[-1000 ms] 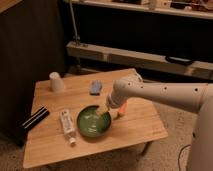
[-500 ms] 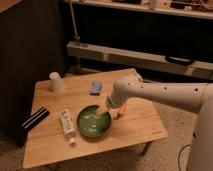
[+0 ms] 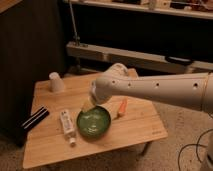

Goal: Place the bottle in the ceramic bowl

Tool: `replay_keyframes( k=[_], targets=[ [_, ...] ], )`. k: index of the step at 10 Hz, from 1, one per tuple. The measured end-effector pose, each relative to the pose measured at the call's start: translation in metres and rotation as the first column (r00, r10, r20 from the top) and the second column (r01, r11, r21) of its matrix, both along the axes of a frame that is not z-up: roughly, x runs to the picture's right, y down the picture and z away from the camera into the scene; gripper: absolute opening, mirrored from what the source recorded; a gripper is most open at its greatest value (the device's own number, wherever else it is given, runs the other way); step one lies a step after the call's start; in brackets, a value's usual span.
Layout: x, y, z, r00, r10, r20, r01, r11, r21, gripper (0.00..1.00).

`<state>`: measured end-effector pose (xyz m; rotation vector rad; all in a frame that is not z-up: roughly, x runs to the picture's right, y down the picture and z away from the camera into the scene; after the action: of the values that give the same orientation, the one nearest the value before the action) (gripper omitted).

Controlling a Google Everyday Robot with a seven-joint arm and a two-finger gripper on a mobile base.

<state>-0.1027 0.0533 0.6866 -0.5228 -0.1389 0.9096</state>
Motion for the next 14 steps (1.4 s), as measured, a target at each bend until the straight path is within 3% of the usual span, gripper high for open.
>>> replay_keyframes(
  k=[2,3,5,7,10,14],
  targets=[
    [-0.053,-0.001,-0.027,0.995,-0.095,0.027,0.094,0.995,0.035,0.8],
    [-0.079,0.005,-0.036,0.988,-0.148,0.03,0.147,0.9882,0.043,0.8],
    [-0.11,0.02,-0.038,0.975,-0.223,0.021,0.223,0.9744,0.032,0.8],
    [-0.125,0.039,-0.02,0.964,-0.265,0.016,0.266,0.9641,-0.006,0.8],
    [-0.147,0.073,0.032,0.952,-0.305,0.018,0.305,0.9485,-0.085,0.8],
    [-0.174,0.091,0.072,0.941,-0.338,0.016,0.337,0.9298,-0.148,0.8]
  ],
)
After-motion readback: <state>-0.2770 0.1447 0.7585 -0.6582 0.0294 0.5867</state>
